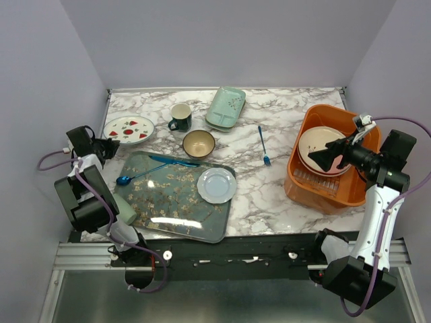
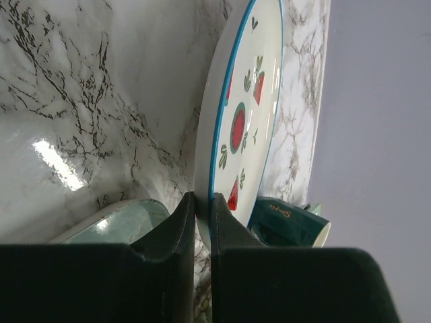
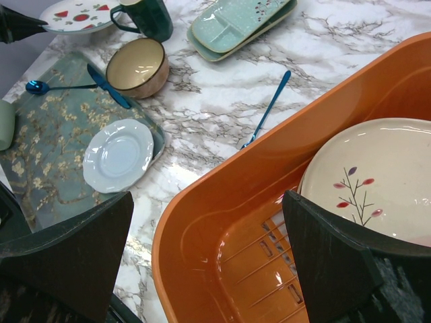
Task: Place the mixed dishes into the plastic bin
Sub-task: Pick up the plate at the center of the board.
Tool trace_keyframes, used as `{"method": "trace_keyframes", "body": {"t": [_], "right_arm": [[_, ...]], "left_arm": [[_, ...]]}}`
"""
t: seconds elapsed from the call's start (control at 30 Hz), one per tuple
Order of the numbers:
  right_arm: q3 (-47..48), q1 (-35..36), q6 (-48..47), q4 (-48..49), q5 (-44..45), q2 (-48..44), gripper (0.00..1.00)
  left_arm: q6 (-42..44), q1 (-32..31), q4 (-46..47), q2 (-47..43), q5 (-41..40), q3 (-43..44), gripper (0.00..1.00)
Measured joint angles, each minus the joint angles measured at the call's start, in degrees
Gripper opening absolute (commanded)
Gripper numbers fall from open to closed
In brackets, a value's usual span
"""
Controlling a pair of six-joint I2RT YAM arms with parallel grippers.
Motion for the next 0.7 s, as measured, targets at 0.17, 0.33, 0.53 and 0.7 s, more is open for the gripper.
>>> {"method": "trace_keyframes", "body": {"t": [0.17, 0.33, 0.53, 0.7], "right_arm": [[0.00, 0.00, 0.00, 0.00, 0.00, 0.02, 1.00], [0.00, 0.00, 0.00, 0.00, 0.00, 0.00, 1.00], [0.00, 0.00, 0.00, 0.00, -0.02, 0.02, 1.00], [0.00, 0.00, 0.00, 0.00, -0.02, 0.02, 1.00]], "left_arm": [[-0.90, 0.61, 0.59, -2.08, 1.51, -1.20, 0.00], [-2.08, 0.94, 0.90, -4.13, 2.69, -1.49, 0.00], [-3.21, 1.01, 1.42, -7.58, 3.98, -2.29, 0.00], [-4.48, 1.03, 2.12, -10.88, 5.38, -3.39, 0.00]]}}
